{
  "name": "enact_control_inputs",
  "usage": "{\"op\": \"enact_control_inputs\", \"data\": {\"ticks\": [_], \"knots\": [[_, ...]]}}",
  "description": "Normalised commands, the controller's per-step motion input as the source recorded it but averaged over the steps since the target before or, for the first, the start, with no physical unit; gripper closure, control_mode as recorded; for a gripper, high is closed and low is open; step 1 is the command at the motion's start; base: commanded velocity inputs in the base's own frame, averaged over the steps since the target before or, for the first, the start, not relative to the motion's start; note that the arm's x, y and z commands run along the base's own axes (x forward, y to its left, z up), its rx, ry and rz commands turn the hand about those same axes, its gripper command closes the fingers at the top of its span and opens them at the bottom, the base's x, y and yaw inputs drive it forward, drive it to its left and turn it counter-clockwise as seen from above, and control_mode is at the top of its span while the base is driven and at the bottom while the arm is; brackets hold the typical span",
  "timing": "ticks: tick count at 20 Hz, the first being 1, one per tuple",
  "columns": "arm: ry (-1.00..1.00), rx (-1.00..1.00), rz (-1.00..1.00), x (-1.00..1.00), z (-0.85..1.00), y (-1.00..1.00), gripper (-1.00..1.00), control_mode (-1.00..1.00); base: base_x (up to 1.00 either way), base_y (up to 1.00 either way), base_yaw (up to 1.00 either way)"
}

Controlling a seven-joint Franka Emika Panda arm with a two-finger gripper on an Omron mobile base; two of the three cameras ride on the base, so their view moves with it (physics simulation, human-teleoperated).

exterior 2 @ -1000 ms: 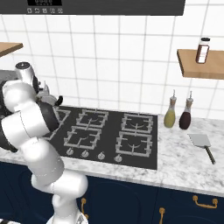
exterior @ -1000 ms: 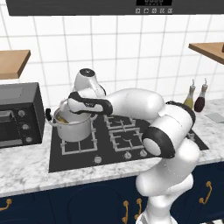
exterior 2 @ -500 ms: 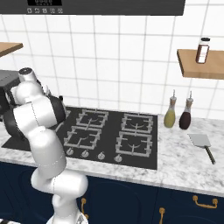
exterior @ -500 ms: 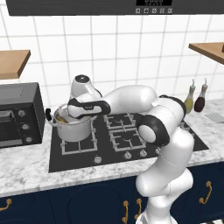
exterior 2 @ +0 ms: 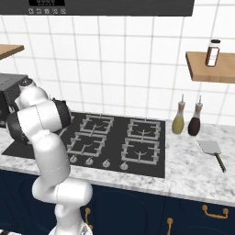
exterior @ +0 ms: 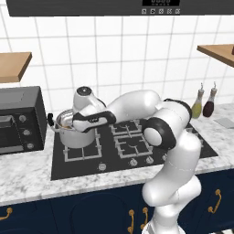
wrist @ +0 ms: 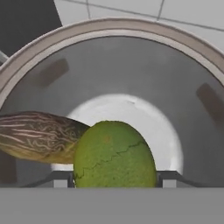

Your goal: Put the cucumber and lime in the pot. Retrieve the spatula and lightly stir the vegetables in the pot.

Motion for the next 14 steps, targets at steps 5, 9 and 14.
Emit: {"op": "enact_control_inputs", "data": {"ticks": [5,9,14], "knots": [[-0.09,0.0,-0.06,0.0,0.17,-0.07,-1.0,-1.0,0.0,0.0,0.0],[-0.06,0.0,-0.07,0.0,0.66,-0.05,-1.0,-1.0,0.0,0.0,0.0],[0.0,0.02,-0.08,-0.26,0.96,-0.15,-1.0,-1.0,0.0,0.0,0.0]]}}
